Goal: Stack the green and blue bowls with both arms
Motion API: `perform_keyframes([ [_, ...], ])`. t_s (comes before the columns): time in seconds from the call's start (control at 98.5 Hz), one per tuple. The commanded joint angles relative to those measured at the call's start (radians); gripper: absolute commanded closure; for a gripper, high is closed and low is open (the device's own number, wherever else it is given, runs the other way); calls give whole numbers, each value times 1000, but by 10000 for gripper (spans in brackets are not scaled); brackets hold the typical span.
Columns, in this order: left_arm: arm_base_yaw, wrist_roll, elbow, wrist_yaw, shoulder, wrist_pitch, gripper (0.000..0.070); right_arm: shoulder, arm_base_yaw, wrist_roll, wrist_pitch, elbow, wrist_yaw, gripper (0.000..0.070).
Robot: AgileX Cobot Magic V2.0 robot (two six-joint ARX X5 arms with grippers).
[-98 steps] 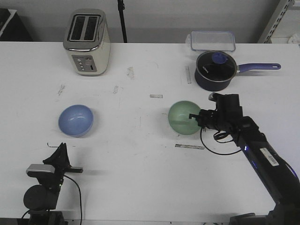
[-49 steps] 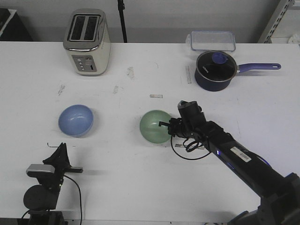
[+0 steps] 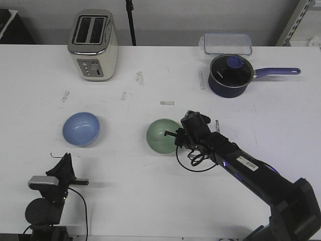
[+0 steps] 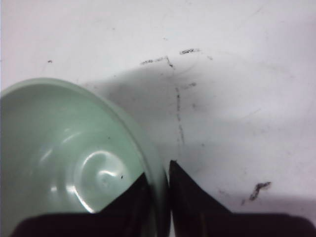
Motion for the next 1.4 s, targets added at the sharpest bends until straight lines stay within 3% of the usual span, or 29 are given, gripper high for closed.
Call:
perform_keyframes([
  [0.0, 1, 8, -22, 1, -2, 13, 698, 17, 11, 13, 10, 9, 3, 685],
  [0.213, 1, 8, -22, 1, -2, 13, 698, 17, 11, 13, -8, 9, 0, 679],
  [0.376, 1, 8, -22, 1, -2, 13, 698, 17, 20, 11, -21, 9, 0, 563],
  [0.559, 1, 8, -22, 1, -2, 13, 698, 16, 23, 8, -19, 9, 0, 539],
  [0.62, 1, 8, -22, 1, -2, 13, 699, 12, 23, 8, -19, 9, 0, 459],
  [0.731, 1, 8, -22, 1, -2, 14, 699, -17, 23, 3, -19, 9, 14, 210],
  [0.802, 1, 8, -22, 1, -2, 13, 699, -42, 22, -18, -18, 9, 39, 139],
  [0.985, 1, 8, -22, 1, -2, 14, 698, -119, 6, -112, -13, 9, 111, 138],
  [1.239, 1, 8, -22, 1, -2, 13, 699, -205, -34, -403, 29, -6, 162, 150],
  [1.249, 1, 8, -22, 1, -2, 14, 698, -233, -64, -501, 79, -35, 159, 203],
  [1.391, 1, 8, -22, 1, -2, 13, 698, -291, -119, -680, 198, -119, 158, 472],
])
